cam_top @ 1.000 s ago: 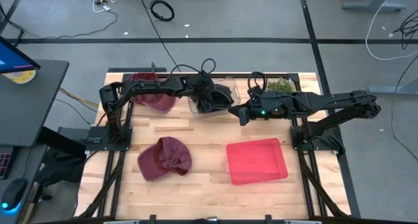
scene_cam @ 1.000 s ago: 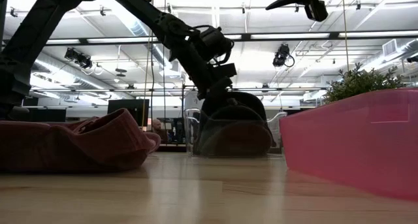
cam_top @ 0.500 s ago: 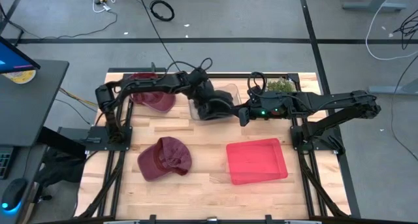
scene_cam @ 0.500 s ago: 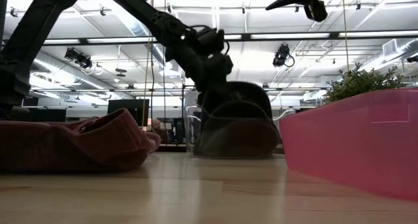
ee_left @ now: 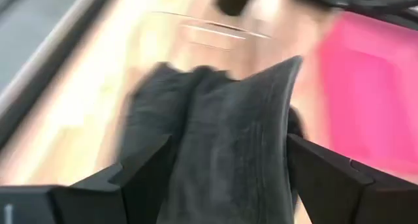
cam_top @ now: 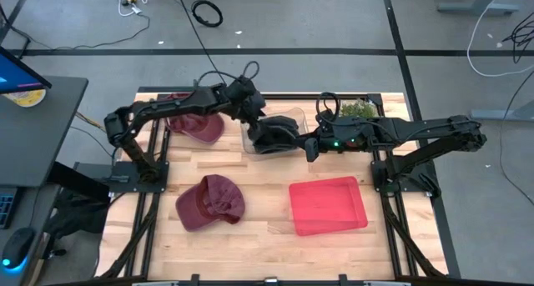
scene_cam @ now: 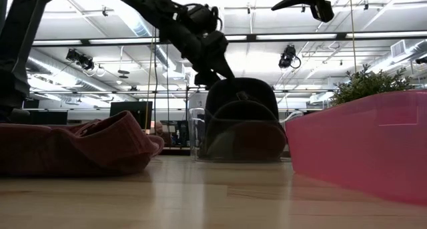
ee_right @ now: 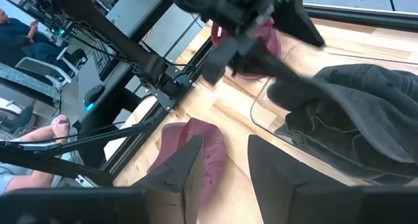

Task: Pick & Place hat
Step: Put the black cap into the transparent bin, then put the top red cap into the pink bin

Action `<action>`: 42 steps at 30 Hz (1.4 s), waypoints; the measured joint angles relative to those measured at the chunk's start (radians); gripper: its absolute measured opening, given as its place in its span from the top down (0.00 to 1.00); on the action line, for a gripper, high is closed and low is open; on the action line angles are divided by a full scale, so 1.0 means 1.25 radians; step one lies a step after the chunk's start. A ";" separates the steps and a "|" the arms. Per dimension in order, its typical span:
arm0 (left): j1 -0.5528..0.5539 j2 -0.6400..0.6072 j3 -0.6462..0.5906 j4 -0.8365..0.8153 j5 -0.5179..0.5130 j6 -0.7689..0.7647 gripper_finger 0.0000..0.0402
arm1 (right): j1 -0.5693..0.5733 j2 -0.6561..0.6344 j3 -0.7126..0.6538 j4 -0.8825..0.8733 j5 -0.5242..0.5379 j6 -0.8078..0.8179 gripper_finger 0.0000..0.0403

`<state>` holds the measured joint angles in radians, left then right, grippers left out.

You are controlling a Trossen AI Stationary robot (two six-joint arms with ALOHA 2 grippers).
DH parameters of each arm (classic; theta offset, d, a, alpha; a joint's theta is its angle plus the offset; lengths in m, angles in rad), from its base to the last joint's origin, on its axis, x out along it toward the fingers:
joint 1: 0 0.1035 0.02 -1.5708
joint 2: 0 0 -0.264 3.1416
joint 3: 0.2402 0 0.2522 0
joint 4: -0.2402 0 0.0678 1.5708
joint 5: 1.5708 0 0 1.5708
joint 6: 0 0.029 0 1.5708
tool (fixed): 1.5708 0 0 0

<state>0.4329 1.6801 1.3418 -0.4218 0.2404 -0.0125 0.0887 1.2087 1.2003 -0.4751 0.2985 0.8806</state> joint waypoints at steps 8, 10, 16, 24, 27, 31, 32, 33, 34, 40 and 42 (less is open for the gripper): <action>0.021 -0.108 0.001 -0.205 -0.236 -0.025 0.37 | 0.000 0.000 0.000 -0.007 0.000 -0.037 0.70; 0.039 -0.125 0.001 -0.268 -0.297 -0.060 0.39 | 0.000 0.000 0.000 -0.008 0.000 -0.058 0.69; 0.098 -0.161 0.001 -0.407 -0.384 -0.172 0.42 | -0.015 0.000 0.000 -0.006 -0.022 -0.142 0.66; 0.199 -0.191 0.001 -0.523 -0.459 -0.218 0.41 | -0.051 0.000 0.000 -0.012 -0.066 -0.187 0.55; 0.255 -0.189 0.001 -0.531 -0.431 -0.218 0.39 | -0.058 0.000 0.000 -0.012 -0.066 -0.188 0.52; 0.309 -0.189 0.001 -0.546 -0.396 -0.215 0.39 | -0.060 0.000 0.000 -0.011 -0.066 -0.188 0.49; 0.314 -0.189 0.001 -0.552 -0.397 -0.215 0.39 | -0.060 0.001 0.000 -0.011 -0.066 -0.188 0.48; 0.315 -0.189 0.001 -0.566 -0.402 -0.217 0.39 | -0.060 0.004 0.000 -0.010 -0.066 -0.188 0.48; 0.315 -0.189 0.001 -0.589 -0.415 -0.217 0.39 | -0.060 0.007 0.000 -0.010 -0.066 -0.187 0.48; 0.313 -0.190 0.001 -0.671 -0.435 -0.209 0.39 | -0.060 0.041 0.000 -0.004 -0.065 -0.170 0.48; 0.308 -0.195 0.000 -0.676 -0.407 -0.181 0.39 | -0.060 0.058 0.000 0.016 -0.065 -0.168 0.48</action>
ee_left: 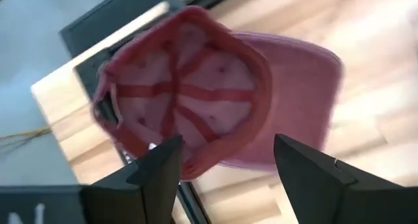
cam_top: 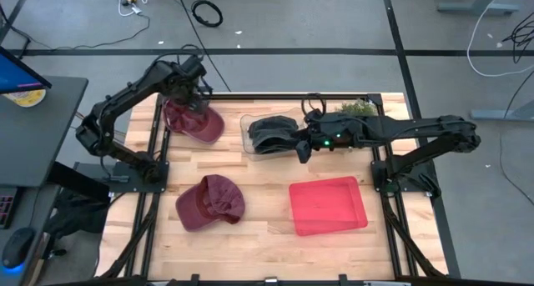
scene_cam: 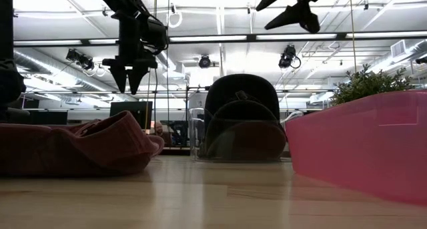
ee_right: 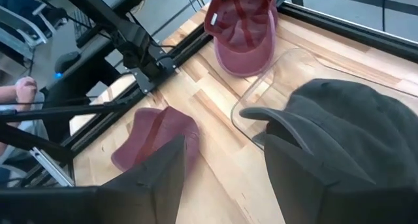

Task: Pick & Place hat
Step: Put the top red cap into the pink bin

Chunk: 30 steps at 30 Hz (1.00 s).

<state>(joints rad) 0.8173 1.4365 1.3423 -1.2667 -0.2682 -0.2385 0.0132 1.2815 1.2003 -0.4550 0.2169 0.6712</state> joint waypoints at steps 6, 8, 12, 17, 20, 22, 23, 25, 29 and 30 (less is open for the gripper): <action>-0.046 -0.005 -0.040 -0.018 0.009 0.236 0.39 | -0.002 0.046 0.000 0.082 0.000 0.018 0.48; -0.057 -0.006 -0.071 -0.017 0.031 0.293 0.39 | -0.009 0.054 0.000 0.102 -0.001 0.021 0.48; -0.074 -0.006 -0.161 -0.012 0.020 0.361 0.39 | -0.034 0.057 0.000 0.120 -0.017 0.022 0.48; -0.068 -0.005 -0.280 0.076 -0.006 0.392 0.39 | -0.057 0.057 0.000 0.146 -0.041 0.022 0.48; -0.068 -0.005 -0.344 0.139 -0.008 0.457 0.39 | -0.071 0.057 0.000 0.154 -0.070 0.022 0.48; -0.069 -0.005 -0.381 0.167 -0.013 0.489 0.39 | -0.079 0.057 0.000 0.154 -0.085 0.020 0.48; -0.069 -0.005 -0.398 0.186 -0.028 0.495 0.39 | -0.084 0.057 0.000 0.155 -0.091 0.019 0.48; -0.069 -0.005 -0.427 0.231 -0.087 0.497 0.39 | -0.090 0.057 0.000 0.155 -0.106 0.015 0.48; -0.068 -0.005 -0.467 0.311 -0.121 0.535 0.39 | -0.099 0.057 0.000 0.155 -0.127 0.015 0.48; -0.068 -0.005 -0.475 0.328 -0.107 0.547 0.39 | -0.100 0.057 0.000 0.155 -0.127 0.015 0.48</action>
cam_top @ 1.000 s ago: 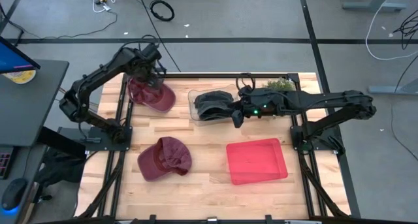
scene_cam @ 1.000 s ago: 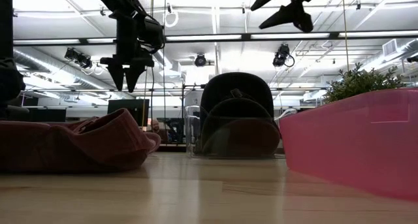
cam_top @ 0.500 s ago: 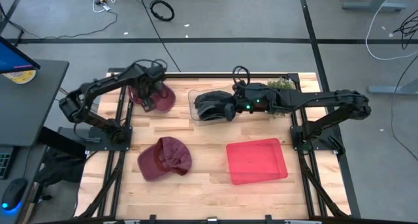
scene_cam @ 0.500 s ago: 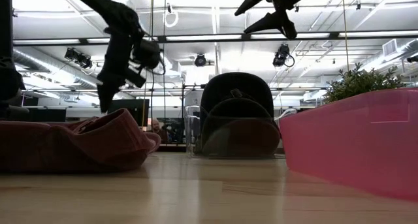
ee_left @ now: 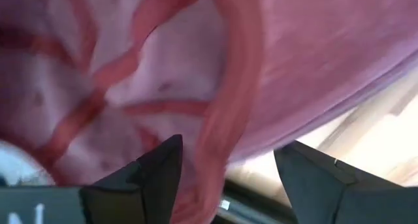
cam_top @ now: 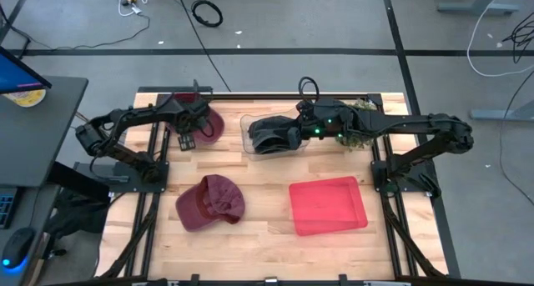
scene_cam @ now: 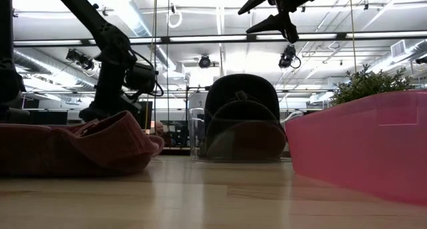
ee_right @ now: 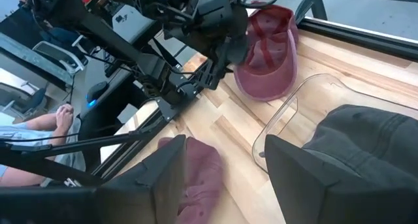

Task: Pick & Place hat
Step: Put the top red cap into the pink bin

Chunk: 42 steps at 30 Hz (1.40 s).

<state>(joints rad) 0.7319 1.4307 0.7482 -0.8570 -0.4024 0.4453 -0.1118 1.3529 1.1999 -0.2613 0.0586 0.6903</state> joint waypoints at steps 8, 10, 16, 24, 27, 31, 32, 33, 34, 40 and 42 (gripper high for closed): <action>0.002 0.002 -0.055 0.038 0.027 0.020 0.46 | -0.001 0.000 0.000 0.001 0.000 0.022 0.48; 0.006 0.002 -0.065 0.038 0.019 0.017 0.53 | -0.001 0.000 0.000 0.001 0.000 0.023 0.48; 0.006 0.002 -0.056 0.006 -0.034 -0.061 0.92 | 0.000 0.000 0.000 0.001 0.000 0.025 0.48; 0.006 -0.066 0.035 -0.038 0.019 -0.203 0.97 | 0.001 0.000 0.000 0.002 0.000 0.024 0.48; 0.006 -0.130 0.098 -0.042 0.032 -0.249 0.97 | 0.002 0.000 0.000 0.002 0.000 0.024 0.48; 0.007 -0.215 0.197 -0.043 0.037 -0.289 0.97 | 0.002 0.000 0.000 0.002 0.000 0.022 0.48; 0.008 -0.235 0.223 -0.038 0.038 -0.298 0.97 | 0.002 0.000 0.000 0.004 0.000 0.023 0.48; 0.008 -0.256 0.249 -0.029 0.039 -0.307 0.97 | 0.002 0.000 0.000 0.007 0.000 0.027 0.48; 0.008 -0.274 0.274 -0.019 0.038 -0.314 0.97 | 0.002 0.000 0.000 0.013 0.000 0.028 0.48; 0.009 -0.385 0.389 0.133 0.126 -0.331 0.97 | -0.020 0.000 0.000 0.058 0.001 0.098 0.48; 0.009 -0.418 0.404 0.203 0.182 -0.342 0.97 | -0.040 0.000 0.000 0.076 0.002 0.108 0.48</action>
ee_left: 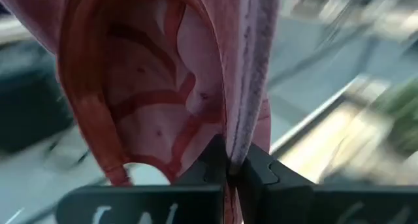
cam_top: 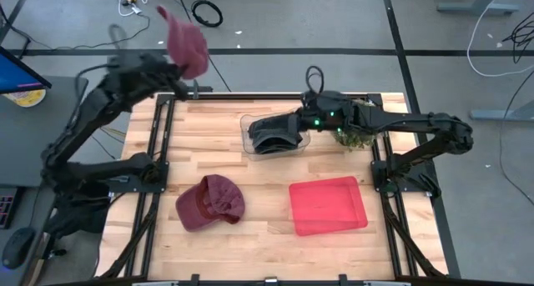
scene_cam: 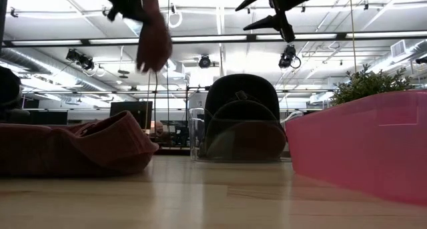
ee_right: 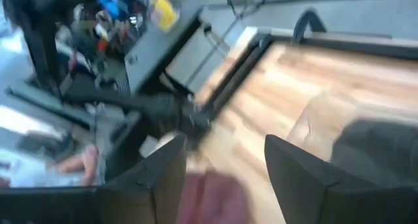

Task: Pick & Place hat
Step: Put the top red cap into the pink bin

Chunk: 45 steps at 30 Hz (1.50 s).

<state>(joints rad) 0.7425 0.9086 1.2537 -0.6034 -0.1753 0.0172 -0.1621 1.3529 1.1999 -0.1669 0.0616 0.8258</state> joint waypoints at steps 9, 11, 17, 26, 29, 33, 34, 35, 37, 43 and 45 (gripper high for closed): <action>-0.006 -0.064 0.002 0.190 0.245 -0.085 0.97 | -0.100 0.012 0.000 0.267 -0.163 0.041 0.38; -0.020 -0.062 0.002 0.215 0.294 -0.085 0.97 | -0.113 0.026 0.000 0.288 -0.169 0.057 0.32; -0.088 -0.042 0.002 0.262 0.361 -0.083 0.97 | -0.152 0.100 0.000 0.469 -0.274 0.149 0.12; -0.198 0.026 0.001 0.323 0.350 -0.079 0.97 | -0.152 0.194 0.000 0.743 -0.307 0.221 0.01; -0.226 0.055 0.001 0.327 0.348 -0.080 0.97 | -0.151 0.196 0.000 0.765 -0.293 0.214 0.02; -0.262 0.096 0.001 0.330 0.347 -0.079 0.97 | -0.152 0.196 0.000 0.814 -0.286 0.205 0.02; -0.269 0.106 0.001 0.334 0.347 -0.079 0.97 | -0.152 0.196 0.000 0.825 -0.286 0.207 0.02; -0.276 0.117 0.001 0.340 0.347 -0.079 0.97 | -0.152 0.195 0.000 0.831 -0.286 0.211 0.02; -0.290 0.135 0.001 0.350 0.347 -0.079 0.97 | -0.152 0.196 0.000 0.836 -0.286 0.212 0.02; -0.320 0.174 0.001 0.349 0.323 -0.048 0.97 | -0.144 0.196 0.000 0.935 -0.295 0.197 0.04; -0.320 0.177 0.001 0.350 0.306 -0.040 0.97 | -0.133 0.196 0.000 0.994 -0.306 0.185 0.07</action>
<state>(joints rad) 0.3420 1.1294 1.2552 -0.1661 0.2070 -0.0323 -0.3279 1.5974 1.2003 1.0758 -0.3213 1.0569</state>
